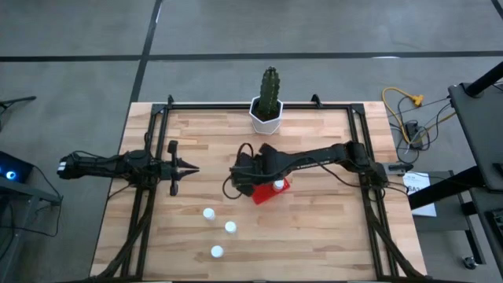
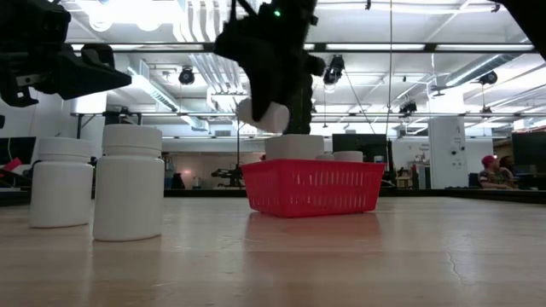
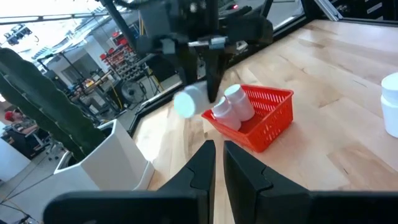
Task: Pick and place pill bottles into a basket
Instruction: Put the white pill bottle into the red bin
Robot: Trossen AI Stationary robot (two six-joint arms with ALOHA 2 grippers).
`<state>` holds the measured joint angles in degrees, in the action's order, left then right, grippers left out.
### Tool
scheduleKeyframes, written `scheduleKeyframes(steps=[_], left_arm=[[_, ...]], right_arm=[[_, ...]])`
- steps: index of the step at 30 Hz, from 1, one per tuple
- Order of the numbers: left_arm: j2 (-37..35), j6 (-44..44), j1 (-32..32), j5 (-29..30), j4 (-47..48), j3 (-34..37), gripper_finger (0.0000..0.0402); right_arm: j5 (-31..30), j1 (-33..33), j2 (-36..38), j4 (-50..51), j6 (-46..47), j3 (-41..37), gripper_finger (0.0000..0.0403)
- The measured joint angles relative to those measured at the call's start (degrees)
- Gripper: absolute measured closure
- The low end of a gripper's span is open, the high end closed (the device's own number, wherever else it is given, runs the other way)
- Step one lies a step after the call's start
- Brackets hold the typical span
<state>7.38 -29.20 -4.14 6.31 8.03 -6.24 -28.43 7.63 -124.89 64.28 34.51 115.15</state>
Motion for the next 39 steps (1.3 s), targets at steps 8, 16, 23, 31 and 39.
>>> scheduleKeyframes(steps=[8,16,23,31,39], left_arm=[[0.0,0.0,0.0,0.0,-0.02,0.0,0.0387],[0.09,0.01,0.0,0.0,-0.02,0.02,0.0387],[0.02,0.01,0.0,0.0,-0.04,0.02,0.0387],[0.07,-0.01,0.0,0.0,-0.02,0.02,0.0387],[0.17,-0.01,0.0,0.0,-0.02,0.02,0.0387]], right_arm=[[-7.61,0.97,1.16,-17.25,-18.01,-1.89,0.0278],[-6.87,-1.08,9.4,-36.27,-29.17,-15.62,0.0278],[19.01,-5.16,24.65,-77.35,-34.91,-42.72,0.028],[29.11,-7.49,33.95,-97.45,-35.13,-60.99,0.028],[36.65,-8.79,32.12,-110.61,-37.56,-65.46,0.028]])
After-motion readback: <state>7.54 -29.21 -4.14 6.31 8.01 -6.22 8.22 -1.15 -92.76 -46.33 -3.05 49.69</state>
